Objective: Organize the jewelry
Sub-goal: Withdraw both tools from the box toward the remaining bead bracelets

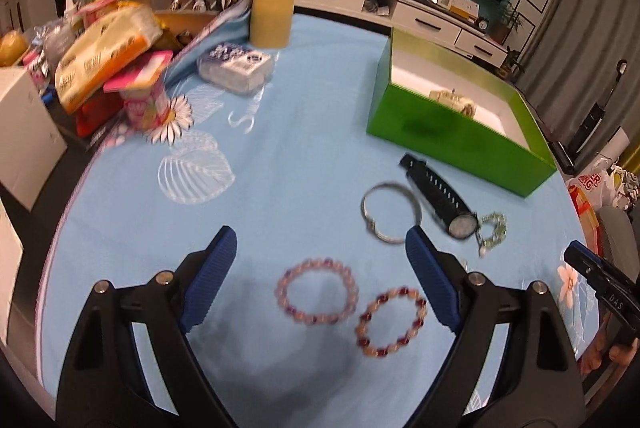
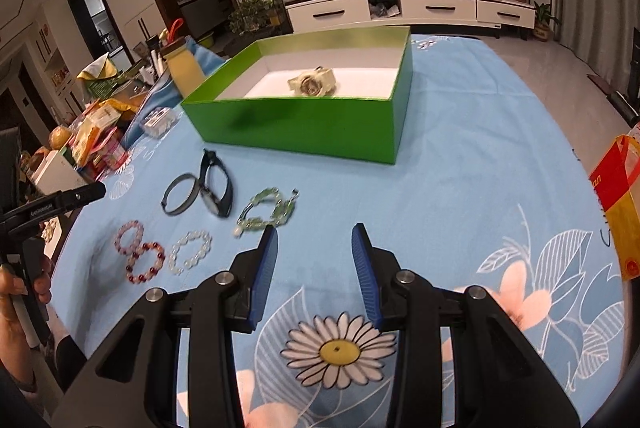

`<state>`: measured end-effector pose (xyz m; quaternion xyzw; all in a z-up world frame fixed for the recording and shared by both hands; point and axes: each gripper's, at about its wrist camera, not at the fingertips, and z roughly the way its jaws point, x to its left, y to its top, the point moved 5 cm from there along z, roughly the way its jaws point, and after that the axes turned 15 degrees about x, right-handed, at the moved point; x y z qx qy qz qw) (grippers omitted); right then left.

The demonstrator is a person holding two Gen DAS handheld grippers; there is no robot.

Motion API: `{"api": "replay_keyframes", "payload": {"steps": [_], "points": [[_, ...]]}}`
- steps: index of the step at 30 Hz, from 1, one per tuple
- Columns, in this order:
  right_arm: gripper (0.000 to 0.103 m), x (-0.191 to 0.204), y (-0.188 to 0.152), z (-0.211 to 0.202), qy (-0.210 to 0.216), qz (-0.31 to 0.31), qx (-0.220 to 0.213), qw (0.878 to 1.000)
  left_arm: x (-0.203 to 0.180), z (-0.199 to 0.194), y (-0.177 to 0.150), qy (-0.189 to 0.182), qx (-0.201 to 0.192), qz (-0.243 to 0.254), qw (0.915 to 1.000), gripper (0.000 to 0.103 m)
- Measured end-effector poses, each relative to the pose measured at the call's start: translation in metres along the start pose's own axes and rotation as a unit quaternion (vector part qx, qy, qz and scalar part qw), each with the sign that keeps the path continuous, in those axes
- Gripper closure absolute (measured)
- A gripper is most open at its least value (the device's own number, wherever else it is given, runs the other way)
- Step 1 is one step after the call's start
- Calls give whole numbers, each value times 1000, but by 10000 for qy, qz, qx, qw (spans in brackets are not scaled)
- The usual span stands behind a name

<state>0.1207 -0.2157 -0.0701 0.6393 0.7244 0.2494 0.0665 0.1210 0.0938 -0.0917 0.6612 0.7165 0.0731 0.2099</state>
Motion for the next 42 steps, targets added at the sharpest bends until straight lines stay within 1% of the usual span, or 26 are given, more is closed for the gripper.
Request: {"api": "replay_keyframes", "payload": {"steps": [4, 8, 12, 18, 23, 28, 42], "points": [[64, 9, -7, 4, 160, -32, 114, 9998, 1, 3, -11, -87, 98, -47, 9999, 16], [64, 18, -12, 10, 274, -68, 224, 9993, -3, 5, -23, -124, 178, 14, 9998, 16], [64, 24, -14, 17, 363, -84, 308, 9988, -2, 6, -34, 1, 204, 134, 9997, 15], [64, 33, -16, 26, 457, -125, 381, 9981, 18, 5, -41, 37, 237, 29, 9997, 15], [64, 41, -17, 33, 497, -200, 444, 9976, 21, 9, -49, 121, 291, 102, 9995, 16], [64, 48, -17, 38, 496, -300, 506, 9970, 18, 15, -53, 219, 319, 260, 9989, 15], [64, 62, -13, 54, 557, -459, 662, 9952, 6, 28, -50, 110, 408, 425, 9982, 15]]}}
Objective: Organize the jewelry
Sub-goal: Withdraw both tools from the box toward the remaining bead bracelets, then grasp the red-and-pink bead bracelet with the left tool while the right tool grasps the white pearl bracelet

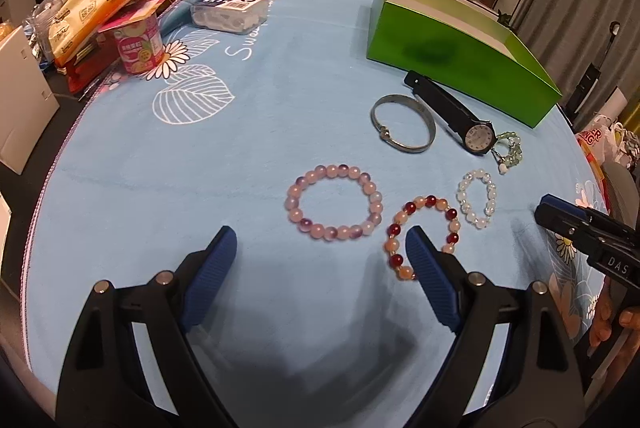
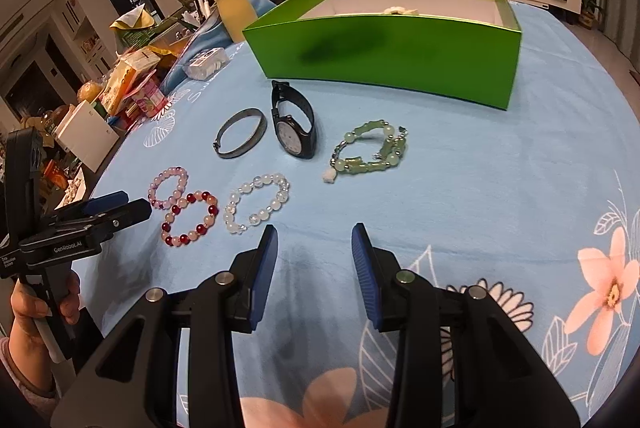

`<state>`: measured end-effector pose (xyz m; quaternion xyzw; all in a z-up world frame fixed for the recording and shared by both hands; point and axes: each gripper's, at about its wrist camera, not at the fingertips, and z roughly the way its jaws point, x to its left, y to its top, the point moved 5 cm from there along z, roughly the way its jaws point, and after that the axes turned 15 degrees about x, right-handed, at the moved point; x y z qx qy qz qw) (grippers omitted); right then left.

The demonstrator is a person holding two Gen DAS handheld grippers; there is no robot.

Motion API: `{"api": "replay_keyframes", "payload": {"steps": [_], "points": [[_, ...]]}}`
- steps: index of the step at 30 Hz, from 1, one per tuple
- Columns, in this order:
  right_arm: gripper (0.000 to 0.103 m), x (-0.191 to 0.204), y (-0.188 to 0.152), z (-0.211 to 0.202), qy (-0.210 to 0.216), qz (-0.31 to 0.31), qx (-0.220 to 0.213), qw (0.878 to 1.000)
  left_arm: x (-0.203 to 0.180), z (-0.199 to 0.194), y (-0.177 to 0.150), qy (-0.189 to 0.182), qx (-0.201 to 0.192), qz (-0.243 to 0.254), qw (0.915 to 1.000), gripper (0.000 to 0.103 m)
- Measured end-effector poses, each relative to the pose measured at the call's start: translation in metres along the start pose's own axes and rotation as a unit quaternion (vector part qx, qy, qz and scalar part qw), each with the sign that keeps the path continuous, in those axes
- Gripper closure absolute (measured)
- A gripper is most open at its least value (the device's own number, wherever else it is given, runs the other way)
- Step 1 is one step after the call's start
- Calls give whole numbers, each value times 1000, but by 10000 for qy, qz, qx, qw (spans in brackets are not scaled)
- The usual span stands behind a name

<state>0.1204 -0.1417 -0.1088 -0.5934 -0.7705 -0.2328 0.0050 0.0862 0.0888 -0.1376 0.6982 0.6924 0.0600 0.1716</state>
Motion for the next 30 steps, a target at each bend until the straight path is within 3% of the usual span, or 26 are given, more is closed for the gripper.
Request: {"api": "replay_keyframes", "payload": {"steps": [20, 26, 28, 30], "points": [[64, 24, 27, 30, -204, -382, 177, 9989, -4, 5, 6, -231, 9, 111, 9997, 16], [64, 33, 36, 39, -535, -644, 151, 9964, -33, -6, -1, -745, -90, 723, 9946, 16], [69, 37, 38, 42, -682, -776, 120, 9946, -48, -9, -7, -883, -91, 1035, 9907, 21], [83, 41, 38, 45, -840, -951, 89, 9919, -61, -7, -14, -935, -51, 1334, 9866, 29]]}}
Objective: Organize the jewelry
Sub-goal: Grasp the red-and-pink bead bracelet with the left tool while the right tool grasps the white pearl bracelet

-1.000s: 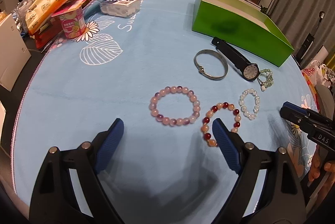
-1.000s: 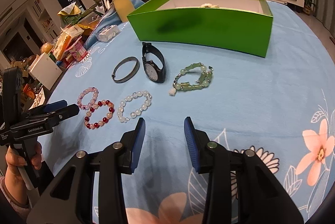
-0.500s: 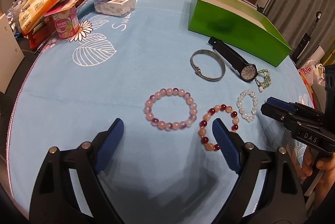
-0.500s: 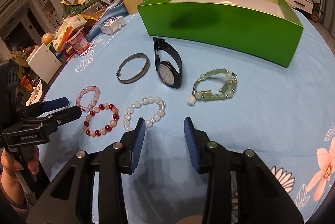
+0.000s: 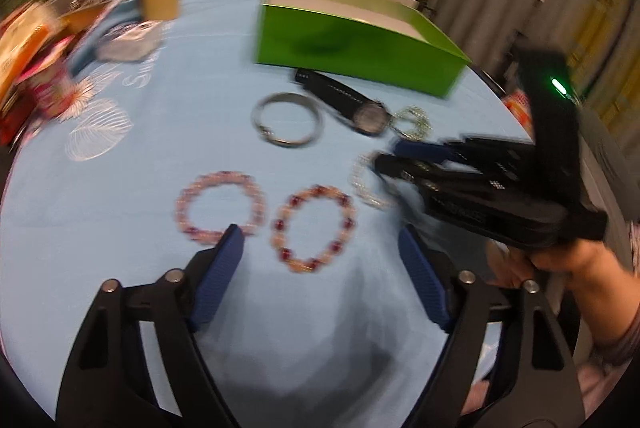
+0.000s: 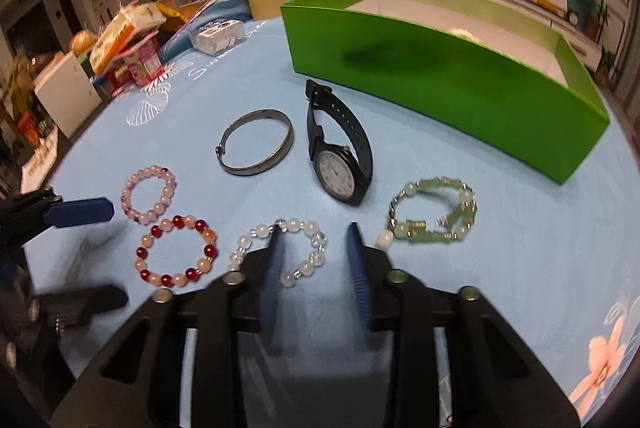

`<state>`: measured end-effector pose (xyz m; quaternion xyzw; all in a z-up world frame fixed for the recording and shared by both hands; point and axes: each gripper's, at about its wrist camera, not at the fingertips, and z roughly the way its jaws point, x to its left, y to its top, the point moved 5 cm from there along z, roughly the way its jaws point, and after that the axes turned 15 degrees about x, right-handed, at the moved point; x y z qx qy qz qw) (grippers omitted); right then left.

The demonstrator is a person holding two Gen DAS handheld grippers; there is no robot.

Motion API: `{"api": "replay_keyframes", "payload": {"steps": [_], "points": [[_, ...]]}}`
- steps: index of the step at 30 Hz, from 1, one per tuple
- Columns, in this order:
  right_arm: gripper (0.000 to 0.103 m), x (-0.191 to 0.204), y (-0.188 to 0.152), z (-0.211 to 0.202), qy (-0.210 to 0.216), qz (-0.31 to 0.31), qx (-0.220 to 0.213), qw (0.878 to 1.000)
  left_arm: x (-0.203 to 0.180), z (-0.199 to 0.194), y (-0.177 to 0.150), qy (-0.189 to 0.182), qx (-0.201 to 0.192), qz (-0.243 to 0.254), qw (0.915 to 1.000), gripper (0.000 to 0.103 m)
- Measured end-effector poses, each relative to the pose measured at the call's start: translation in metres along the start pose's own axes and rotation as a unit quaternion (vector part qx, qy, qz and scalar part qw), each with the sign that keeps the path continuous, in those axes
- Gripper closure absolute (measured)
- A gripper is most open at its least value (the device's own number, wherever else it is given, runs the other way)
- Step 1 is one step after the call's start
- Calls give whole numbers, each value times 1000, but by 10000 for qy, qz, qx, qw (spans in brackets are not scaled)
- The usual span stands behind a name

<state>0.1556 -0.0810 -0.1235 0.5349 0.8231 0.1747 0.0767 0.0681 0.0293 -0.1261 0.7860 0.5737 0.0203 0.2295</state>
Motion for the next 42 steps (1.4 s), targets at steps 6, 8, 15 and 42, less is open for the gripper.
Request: {"api": "replay_keyframes", "payload": {"steps": [6, 8, 15, 42], "points": [[95, 5, 0, 0, -21, -183, -83, 9998, -19, 17, -4, -6, 180, 352, 9992, 46], [95, 2, -2, -1, 111, -91, -78, 9999, -21, 21, -4, 97, 198, 425, 9989, 51], [95, -15, -8, -20, 545, 269, -206, 9979, -27, 31, -2, 271, 334, 760, 9962, 60], [95, -57, -26, -102, 778, 842, -1038, 9880, -19, -18, 24, -1208, -329, -516, 9908, 96]]}}
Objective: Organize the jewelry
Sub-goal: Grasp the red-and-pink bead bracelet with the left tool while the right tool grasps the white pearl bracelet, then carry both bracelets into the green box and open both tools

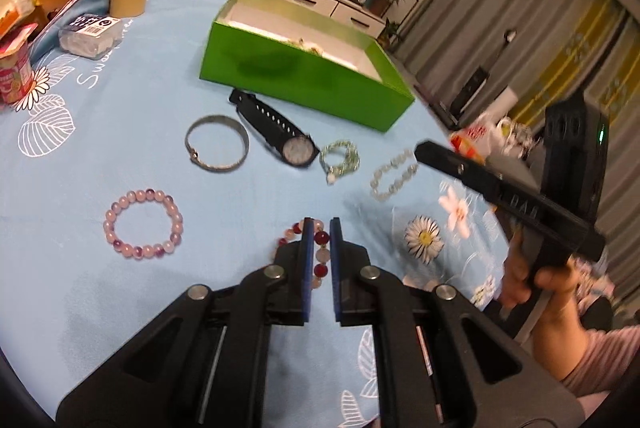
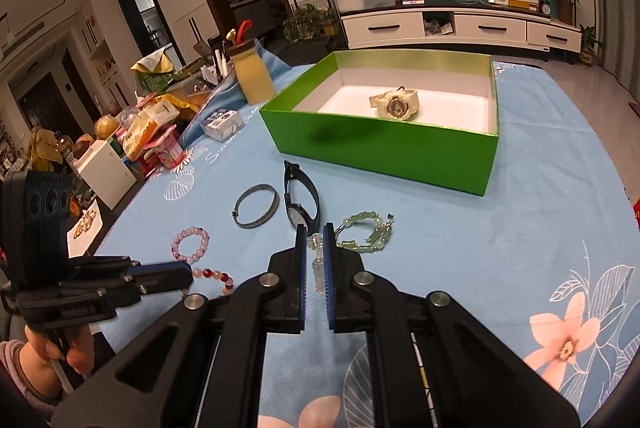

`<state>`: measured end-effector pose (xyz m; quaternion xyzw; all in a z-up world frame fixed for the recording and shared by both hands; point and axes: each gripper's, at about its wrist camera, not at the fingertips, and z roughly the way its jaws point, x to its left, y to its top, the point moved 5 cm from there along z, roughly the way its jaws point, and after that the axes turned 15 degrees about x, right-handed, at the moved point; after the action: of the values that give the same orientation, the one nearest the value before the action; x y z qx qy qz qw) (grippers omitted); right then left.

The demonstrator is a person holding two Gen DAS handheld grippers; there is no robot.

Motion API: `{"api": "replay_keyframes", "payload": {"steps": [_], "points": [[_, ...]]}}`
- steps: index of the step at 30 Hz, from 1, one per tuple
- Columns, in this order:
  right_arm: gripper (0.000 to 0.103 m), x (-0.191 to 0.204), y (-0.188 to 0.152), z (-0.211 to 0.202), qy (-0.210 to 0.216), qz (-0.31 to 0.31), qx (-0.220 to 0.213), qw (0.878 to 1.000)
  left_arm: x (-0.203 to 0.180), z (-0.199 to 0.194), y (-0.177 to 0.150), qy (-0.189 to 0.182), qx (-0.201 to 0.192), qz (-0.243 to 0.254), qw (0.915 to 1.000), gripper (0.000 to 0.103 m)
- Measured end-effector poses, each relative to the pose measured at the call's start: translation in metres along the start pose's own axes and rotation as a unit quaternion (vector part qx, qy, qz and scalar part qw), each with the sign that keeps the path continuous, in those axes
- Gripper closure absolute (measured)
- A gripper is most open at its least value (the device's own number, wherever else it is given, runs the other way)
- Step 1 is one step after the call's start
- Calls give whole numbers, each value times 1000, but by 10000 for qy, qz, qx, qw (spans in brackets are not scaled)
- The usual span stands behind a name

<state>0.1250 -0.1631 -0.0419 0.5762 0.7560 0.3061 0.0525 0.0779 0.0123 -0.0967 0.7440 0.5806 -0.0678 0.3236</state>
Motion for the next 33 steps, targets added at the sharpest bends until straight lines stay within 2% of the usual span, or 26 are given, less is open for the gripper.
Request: {"api": "replay_keyframes", "payload": {"steps": [5, 15, 25, 33], "points": [[95, -4, 4, -6, -12, 44, -100, 9999, 5, -13, 11, -177, -148, -196, 9995, 96], [95, -9, 15, -19, -103, 16, -278, 9996, 12, -33, 43, -163, -435, -355, 9983, 96], [95, -20, 41, -32, -275, -3, -560, 9981, 5, -34, 94, -111, -584, -248, 9979, 96], [95, -35, 74, -39, -436, 29, -824, 9956, -1, -25, 140, -17, -583, -188, 9981, 96]]}}
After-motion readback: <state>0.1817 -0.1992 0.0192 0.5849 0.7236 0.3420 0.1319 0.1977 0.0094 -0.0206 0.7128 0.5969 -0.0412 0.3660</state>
